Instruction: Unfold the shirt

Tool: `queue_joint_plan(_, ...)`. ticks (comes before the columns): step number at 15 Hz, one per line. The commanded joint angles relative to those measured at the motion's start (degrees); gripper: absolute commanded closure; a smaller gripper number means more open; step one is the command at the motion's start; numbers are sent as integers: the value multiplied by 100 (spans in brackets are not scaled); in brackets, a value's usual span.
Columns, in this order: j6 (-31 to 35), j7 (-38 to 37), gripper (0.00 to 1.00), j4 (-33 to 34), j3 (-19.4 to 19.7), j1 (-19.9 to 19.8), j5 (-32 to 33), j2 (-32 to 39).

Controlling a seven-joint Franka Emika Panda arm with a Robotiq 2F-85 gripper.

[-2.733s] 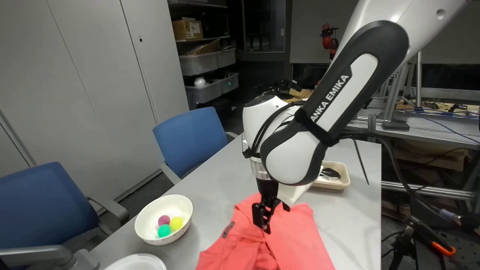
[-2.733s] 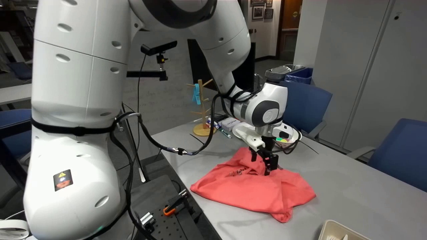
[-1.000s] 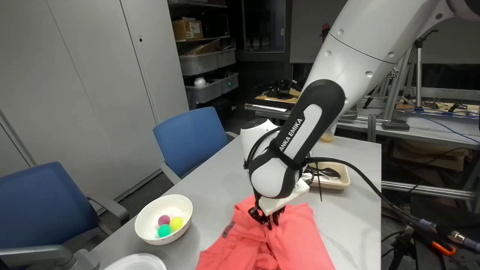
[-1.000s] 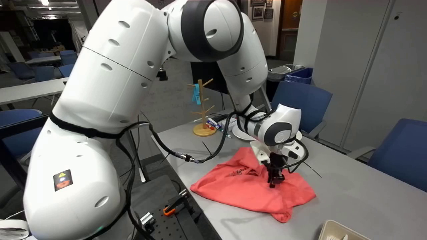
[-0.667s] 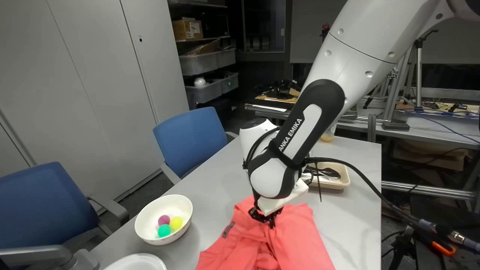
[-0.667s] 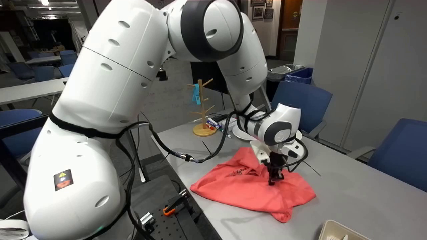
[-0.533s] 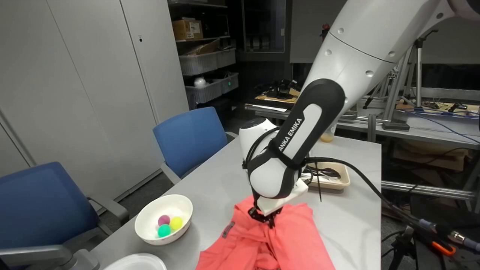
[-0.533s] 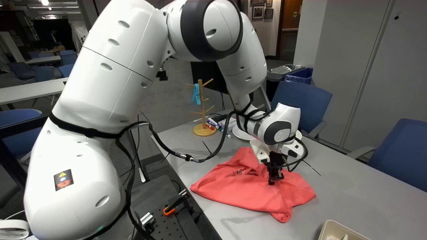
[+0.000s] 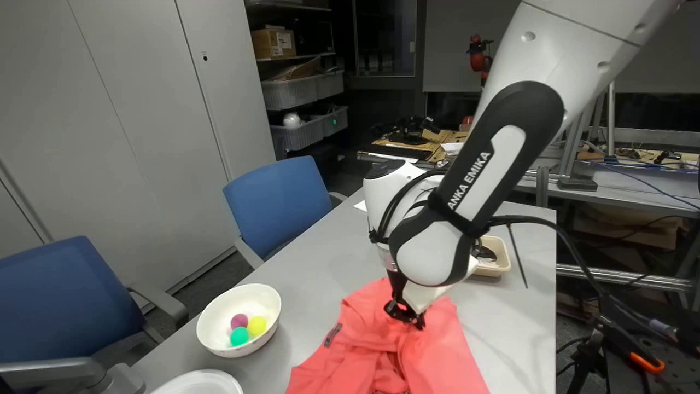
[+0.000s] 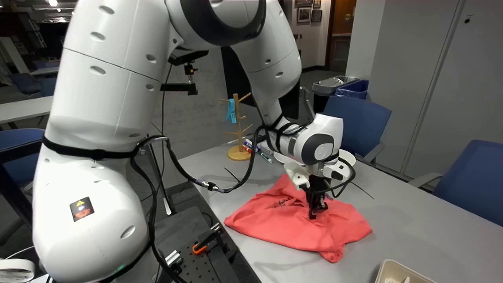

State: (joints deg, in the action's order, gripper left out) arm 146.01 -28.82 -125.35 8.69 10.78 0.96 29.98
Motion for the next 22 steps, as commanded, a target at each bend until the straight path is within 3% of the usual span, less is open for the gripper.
queue_joint_plan(1,-169,-305,99,-1030,193,235,417,-912)
queue_joint_plan(11,-715,-2033,99,-2374,445,67,2308,-1847)
queue_joint_plan(18,-1803,-3906,99,-2425,326,-20,3986,-2011)
queue_joint_plan(21,-2305,-4418,99,-2423,118,-147,4312,-2046)
queue_joint_plan(22,-2417,-4506,72,-2420,51,-185,4322,-2054)
